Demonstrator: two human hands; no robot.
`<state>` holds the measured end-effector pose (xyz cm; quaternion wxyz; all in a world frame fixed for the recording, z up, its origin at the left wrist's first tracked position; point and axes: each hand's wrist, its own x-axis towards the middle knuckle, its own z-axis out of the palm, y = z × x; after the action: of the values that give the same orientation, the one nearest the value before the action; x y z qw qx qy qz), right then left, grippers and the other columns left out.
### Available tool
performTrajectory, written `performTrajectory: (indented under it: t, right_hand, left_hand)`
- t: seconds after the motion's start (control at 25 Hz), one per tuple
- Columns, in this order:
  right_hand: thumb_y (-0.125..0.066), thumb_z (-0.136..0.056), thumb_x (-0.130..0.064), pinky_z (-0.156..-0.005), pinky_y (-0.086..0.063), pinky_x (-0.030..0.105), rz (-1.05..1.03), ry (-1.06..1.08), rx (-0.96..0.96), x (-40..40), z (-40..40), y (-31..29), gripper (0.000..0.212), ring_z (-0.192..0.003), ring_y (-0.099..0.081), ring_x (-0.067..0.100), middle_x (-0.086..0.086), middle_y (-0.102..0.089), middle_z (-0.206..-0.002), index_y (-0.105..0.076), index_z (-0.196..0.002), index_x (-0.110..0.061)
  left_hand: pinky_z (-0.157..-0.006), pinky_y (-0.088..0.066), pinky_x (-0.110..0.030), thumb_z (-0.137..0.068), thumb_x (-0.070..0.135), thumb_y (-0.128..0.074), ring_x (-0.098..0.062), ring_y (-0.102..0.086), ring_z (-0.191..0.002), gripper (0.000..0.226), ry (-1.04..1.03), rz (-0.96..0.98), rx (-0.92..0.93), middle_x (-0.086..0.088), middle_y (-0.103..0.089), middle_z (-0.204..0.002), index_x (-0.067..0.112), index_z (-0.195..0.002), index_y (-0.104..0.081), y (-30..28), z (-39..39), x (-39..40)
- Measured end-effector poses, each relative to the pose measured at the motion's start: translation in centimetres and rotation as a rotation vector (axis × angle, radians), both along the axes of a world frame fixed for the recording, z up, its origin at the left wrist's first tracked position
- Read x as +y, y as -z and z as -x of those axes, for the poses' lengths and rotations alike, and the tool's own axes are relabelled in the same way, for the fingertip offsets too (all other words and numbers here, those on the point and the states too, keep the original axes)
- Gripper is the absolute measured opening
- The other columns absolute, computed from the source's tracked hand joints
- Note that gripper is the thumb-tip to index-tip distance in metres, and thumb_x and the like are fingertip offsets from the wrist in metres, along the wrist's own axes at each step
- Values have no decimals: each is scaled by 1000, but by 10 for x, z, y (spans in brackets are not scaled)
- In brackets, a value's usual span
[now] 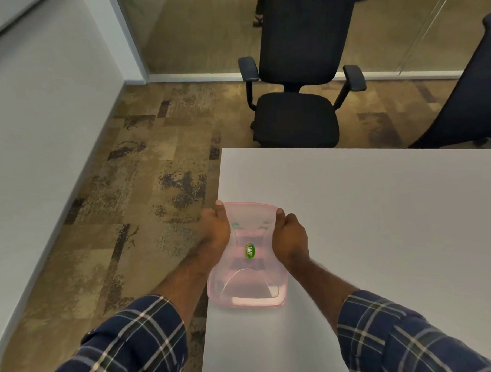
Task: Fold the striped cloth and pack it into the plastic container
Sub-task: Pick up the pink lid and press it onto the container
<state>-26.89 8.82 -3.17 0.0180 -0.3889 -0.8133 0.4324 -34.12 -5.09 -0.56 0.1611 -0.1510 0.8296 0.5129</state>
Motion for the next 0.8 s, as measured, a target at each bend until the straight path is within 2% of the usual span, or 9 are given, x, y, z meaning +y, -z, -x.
performTrajectory:
  t: [0.12, 0.24, 0.36, 0.52, 0.72, 0.8]
  right_hand:
    - [-24, -99, -51, -66, -34, 27, 0, 10, 0, 0, 0, 2, 43, -60, -41, 2, -12, -44, -68, -47, -87, -16]
    - [-23, -99, -52, -69, -37, 29, -8, 2, -1, -1, -1, 1, 45, -63, -48, 10, -8, -48, -71, -48, -89, -16]
    - [-23, -99, -52, -69, -38, 30, -15, -6, 6, -2, 0, 0, 46, -70, -52, 19, -2, -52, -77, -49, -89, -15]
    - [-22, -98, -53, -69, -39, 30, -15, -8, 6, -2, 0, 2, 46, -73, -53, 20, -2, -53, -80, -49, -90, -16]
    - [-24, -99, -50, -70, -36, 31, -39, 0, 18, -2, 0, -5, 43, -73, -47, 24, 2, -52, -83, -45, -89, -14]
    - [-24, -99, -51, -70, -37, 32, -41, 1, 14, -2, -1, -5, 44, -76, -49, 26, 6, -56, -87, -45, -90, -13]
  left_hand:
    - [-89, -55, -46, -99, 54, -30, -33, -63, -102, 53, -5, -52, 4, -17, -65, -113, 7, -106, -53, 11, 1, -1]
    - [-79, -47, -35, -101, 50, -31, -27, -59, -91, 44, -9, -55, 14, -10, -62, -102, 12, -97, -53, 14, 3, -1]
    - [-78, -40, -32, -102, 46, -32, -26, -55, -89, 40, -23, -60, 18, -9, -58, -99, 14, -97, -54, 15, 4, 0]
    - [-78, -43, -34, -101, 49, -32, -28, -57, -89, 52, -10, -14, 7, -11, -61, -100, 6, -103, -61, 16, 3, -1]
    - [-82, -47, -36, -97, 55, -37, -29, -59, -95, 55, -64, -66, -51, -9, -61, -103, 7, -105, -62, 11, 3, -5]
    - [-69, -46, -32, -96, 52, -43, -27, -57, -85, 45, -54, -56, -27, -6, -59, -87, 12, -85, -60, 11, -1, -12]
